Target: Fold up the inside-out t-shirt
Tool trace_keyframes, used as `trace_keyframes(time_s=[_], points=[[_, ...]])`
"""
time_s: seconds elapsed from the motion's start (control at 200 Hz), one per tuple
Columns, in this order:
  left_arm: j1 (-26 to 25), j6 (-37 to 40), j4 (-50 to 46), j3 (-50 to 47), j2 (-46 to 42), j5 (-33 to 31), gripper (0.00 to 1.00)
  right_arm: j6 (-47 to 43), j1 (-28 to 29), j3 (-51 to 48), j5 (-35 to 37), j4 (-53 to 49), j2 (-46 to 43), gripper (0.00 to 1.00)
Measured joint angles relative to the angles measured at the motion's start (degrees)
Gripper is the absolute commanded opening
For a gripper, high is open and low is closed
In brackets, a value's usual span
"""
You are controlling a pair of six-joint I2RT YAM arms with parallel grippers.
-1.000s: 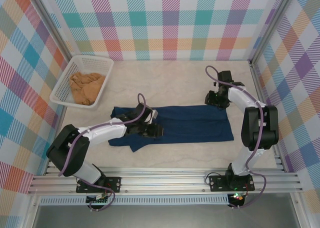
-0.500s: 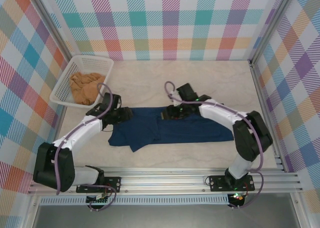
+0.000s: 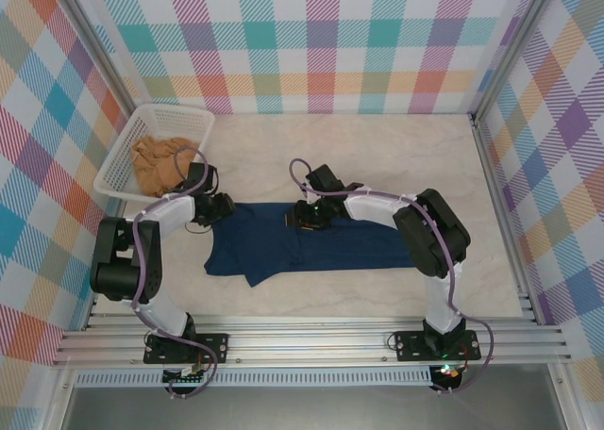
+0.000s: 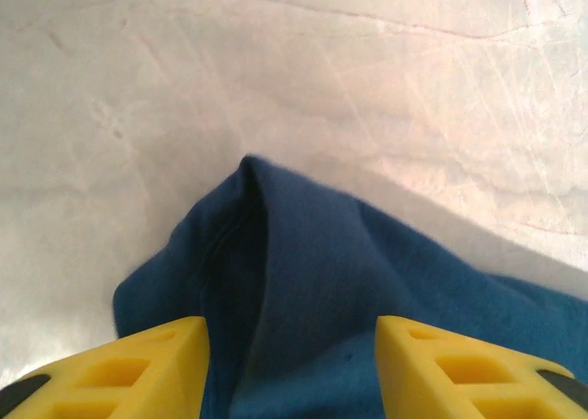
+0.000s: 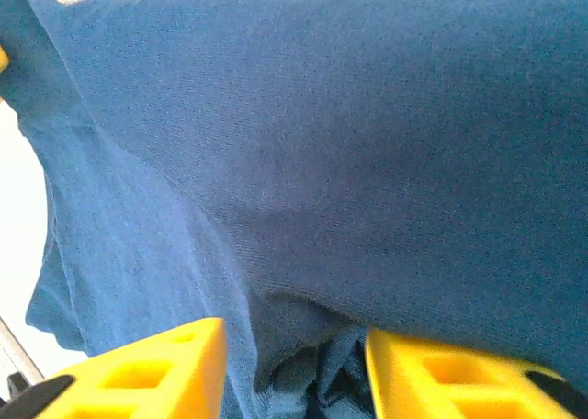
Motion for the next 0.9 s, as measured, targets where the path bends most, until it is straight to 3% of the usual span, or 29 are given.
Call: trace_keyframes(time_s=[0.135, 0.35, 0.53, 0.73, 0.9], points=[[0.0, 1.1, 1.1, 2.3, 3.1, -0.1, 0.4, 1.1, 0.0, 0.6, 0.5, 0.3, 0.0, 0.28], [0.0, 2.8, 1.2, 4.7, 5.8, -0.2, 0.17, 1.9, 0.0, 0.9, 1.4, 0.7, 0.0, 0.12], [0.0, 3.6, 0.3, 7.5, 5.8, -0.7, 0.06, 1.8, 0.0, 0.9, 2.1, 0.7, 0.0, 0.05], [0.2, 4.7, -2.4, 10.4, 5.8, -1.2, 0.05, 1.8, 0.0, 0.9, 2.4, 0.4, 0.0, 0.04], [0.5, 5.4, -3.9, 12.6, 6.1, -1.3, 0.15, 1.6, -0.2, 0.9, 2.4, 0.2, 0.0, 0.03]])
